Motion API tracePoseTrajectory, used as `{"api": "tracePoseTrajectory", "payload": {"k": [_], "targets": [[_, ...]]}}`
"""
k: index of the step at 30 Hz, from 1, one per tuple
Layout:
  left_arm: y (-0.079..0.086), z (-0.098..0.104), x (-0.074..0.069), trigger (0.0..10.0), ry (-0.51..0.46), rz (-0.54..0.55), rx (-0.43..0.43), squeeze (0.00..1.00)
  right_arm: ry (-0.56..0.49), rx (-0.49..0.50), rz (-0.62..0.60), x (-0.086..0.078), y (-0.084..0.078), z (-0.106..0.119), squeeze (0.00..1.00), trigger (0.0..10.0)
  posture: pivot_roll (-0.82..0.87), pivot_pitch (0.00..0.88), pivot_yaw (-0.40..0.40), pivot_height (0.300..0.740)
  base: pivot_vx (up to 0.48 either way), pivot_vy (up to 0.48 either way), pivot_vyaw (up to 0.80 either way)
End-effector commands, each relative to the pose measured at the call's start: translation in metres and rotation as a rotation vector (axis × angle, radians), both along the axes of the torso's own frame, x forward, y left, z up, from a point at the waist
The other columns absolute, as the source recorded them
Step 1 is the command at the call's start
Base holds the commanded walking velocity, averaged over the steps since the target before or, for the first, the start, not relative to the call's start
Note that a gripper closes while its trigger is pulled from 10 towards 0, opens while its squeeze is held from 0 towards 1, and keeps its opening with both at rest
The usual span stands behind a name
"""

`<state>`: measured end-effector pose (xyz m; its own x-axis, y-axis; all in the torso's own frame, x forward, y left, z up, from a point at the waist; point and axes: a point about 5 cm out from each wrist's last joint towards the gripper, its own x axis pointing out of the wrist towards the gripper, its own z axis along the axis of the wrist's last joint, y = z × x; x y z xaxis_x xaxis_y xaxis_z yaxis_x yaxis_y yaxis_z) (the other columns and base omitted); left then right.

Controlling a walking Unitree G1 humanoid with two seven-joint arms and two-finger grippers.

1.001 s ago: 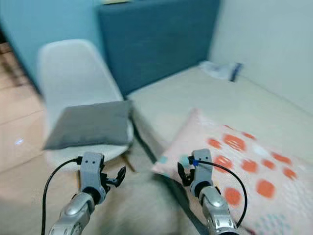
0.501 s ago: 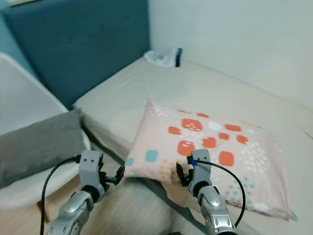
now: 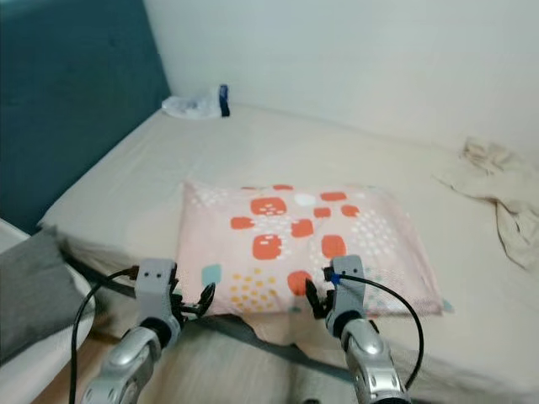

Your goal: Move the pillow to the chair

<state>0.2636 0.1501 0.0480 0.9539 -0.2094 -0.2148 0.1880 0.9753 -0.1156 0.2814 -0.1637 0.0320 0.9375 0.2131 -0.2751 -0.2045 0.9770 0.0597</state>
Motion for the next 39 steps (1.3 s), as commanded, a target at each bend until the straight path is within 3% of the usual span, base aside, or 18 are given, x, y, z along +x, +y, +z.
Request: {"api": "tracePoseTrajectory", "payload": {"k": [1, 10, 15, 16, 18, 19, 31, 32, 33, 34, 39], "targets": [[-0.0005, -0.0046, -0.0026, 10.0, 0.019, 0.003, -0.011, 0.0, 0.019, -0.008, -0.012, -0.0033, -0.0023, -0.0039, 0.0, 10.0, -0.01, 0.131, 0.003, 0.74, 0.0, 0.0, -0.77], [-0.0022, -0.0048, -0.002, 10.0, 0.014, -0.004, -0.01, 0.0, 0.016, -0.013, -0.02, -0.0034, -0.0037, -0.0039, 0.0, 10.0, -0.01, 0.12, -0.002, 0.74, 0.0, 0.0, -0.77], [-0.0024, -0.0046, -0.0019, 10.0, 0.009, -0.002, -0.014, 0.0, 0.0, 0.003, -0.054, -0.0028, -0.0071, -0.002, 0.0, 10.0, -0.01, 0.118, -0.003, 0.74, 0.0, 0.0, 0.0], [-0.0024, -0.0046, -0.002, 10.0, 0.009, -0.001, -0.014, 0.0, -0.012, 0.021, -0.06, -0.0029, -0.0078, -0.0006, 0.84, 10.0, -0.01, 0.116, -0.003, 0.74, 0.0, 0.0, 0.0], [-0.0023, -0.0045, -0.002, 10.0, 0.009, 0.0, -0.013, 0.0, -0.024, 0.036, -0.066, -0.0031, -0.0084, 0.0007, 0.84, 10.0, -0.01, 0.115, -0.002, 0.74, 0.0, 0.0, 0.0], [-0.0019, -0.0043, -0.0018, 10.0, 0.007, 0.005, -0.014, 0.0, -0.03, 0.046, -0.068, -0.0031, -0.0088, 0.0015, 1.0, 10.0, -0.01, 0.116, -0.002, 0.74, 0.0, 0.0, 0.0], [0.0027, -0.0032, 0.0009, 10.0, 0.006, 0.033, -0.021, 0.0, -0.037, 0.061, -0.073, -0.0027, -0.0084, 0.0033, 1.0, 10.0, -0.01, 0.128, 0.005, 0.74, 0.0, 0.0, 0.0], [0.0022, -0.0033, 0.0013, 10.0, 0.007, 0.03, -0.031, 0.18, -0.039, 0.062, -0.074, -0.0026, -0.0086, 0.0036, 1.0, 10.0, -0.01, 0.13, 0.006, 0.74, 0.0, 0.0, 0.0], [0.0022, -0.0033, 0.0013, 10.0, 0.007, 0.03, -0.031, 0.18, -0.039, 0.062, -0.074, -0.0026, -0.0086, 0.0036, 1.0, 10.0, -0.01, 0.13, 0.006, 0.74, 0.0, 0.0, 0.0], [0.0013, -0.003, 0.0014, 10.0, 0.004, 0.023, -0.044, 1.0, -0.04, 0.062, -0.079, -0.0024, -0.0092, 0.0036, 1.0, 10.0, -0.01, 0.131, 0.005, 0.74, 0.0, 0.0, 0.0], [0.0003, -0.0024, 0.0015, 10.0, 0.0, 0.016, -0.059, 1.0, -0.039, 0.058, -0.095, -0.0022, -0.0113, 0.0033, 1.0, 10.0, -0.01, 0.132, 0.005, 0.74, 0.0, 0.0, 0.0]]}}
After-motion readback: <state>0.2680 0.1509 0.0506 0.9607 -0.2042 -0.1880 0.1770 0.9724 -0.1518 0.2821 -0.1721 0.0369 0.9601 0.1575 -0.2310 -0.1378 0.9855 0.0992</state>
